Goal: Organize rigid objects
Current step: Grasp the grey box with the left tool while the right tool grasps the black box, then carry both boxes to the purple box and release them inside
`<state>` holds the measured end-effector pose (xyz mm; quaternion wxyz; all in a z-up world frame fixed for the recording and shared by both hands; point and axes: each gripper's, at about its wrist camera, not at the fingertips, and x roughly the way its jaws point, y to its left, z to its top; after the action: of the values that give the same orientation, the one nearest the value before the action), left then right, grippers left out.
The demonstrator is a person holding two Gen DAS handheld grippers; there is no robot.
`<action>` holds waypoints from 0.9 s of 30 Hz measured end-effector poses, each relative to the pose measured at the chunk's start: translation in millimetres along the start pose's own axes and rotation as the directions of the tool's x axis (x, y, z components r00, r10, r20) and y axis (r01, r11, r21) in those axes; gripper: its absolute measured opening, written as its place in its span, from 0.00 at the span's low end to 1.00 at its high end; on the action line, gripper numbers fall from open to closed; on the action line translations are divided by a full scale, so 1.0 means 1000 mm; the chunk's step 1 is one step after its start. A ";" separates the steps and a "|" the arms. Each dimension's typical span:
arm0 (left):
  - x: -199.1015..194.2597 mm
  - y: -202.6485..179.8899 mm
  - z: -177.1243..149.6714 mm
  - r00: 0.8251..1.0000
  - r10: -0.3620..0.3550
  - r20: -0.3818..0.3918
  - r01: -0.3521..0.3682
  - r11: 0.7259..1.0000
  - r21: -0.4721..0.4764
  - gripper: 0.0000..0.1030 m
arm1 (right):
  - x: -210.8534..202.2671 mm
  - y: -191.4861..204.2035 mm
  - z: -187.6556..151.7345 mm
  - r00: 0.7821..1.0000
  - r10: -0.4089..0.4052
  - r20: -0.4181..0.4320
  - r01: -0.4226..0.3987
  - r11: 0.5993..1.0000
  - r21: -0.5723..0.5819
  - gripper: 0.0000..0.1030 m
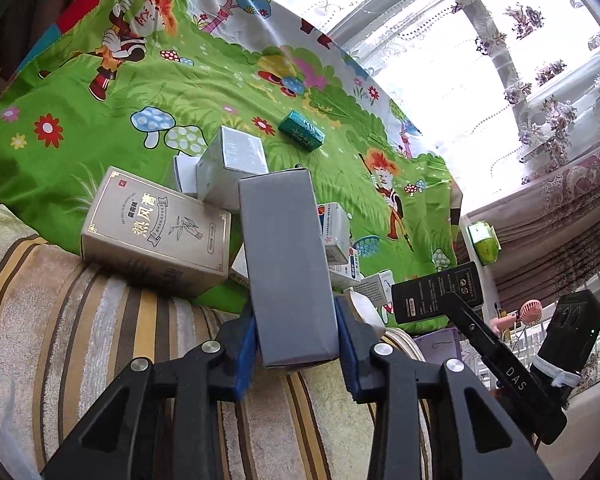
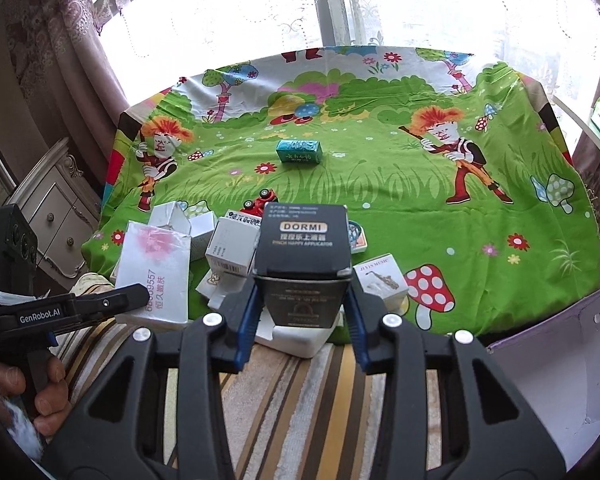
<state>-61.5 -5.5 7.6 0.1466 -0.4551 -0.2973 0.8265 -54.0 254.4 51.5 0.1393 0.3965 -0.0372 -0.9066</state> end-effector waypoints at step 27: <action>0.078 -0.174 -0.111 0.859 -0.280 -0.428 0.395 0.895 0.208 0.59 | -0.111 -0.184 -0.103 0.938 -0.334 -0.093 0.344 0.864 0.367 0.45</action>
<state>-15.4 210.1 18.7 0.4109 -0.5230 -0.2145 0.7153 51.9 466.3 27.2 -0.1005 0.4280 -0.1392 -0.8873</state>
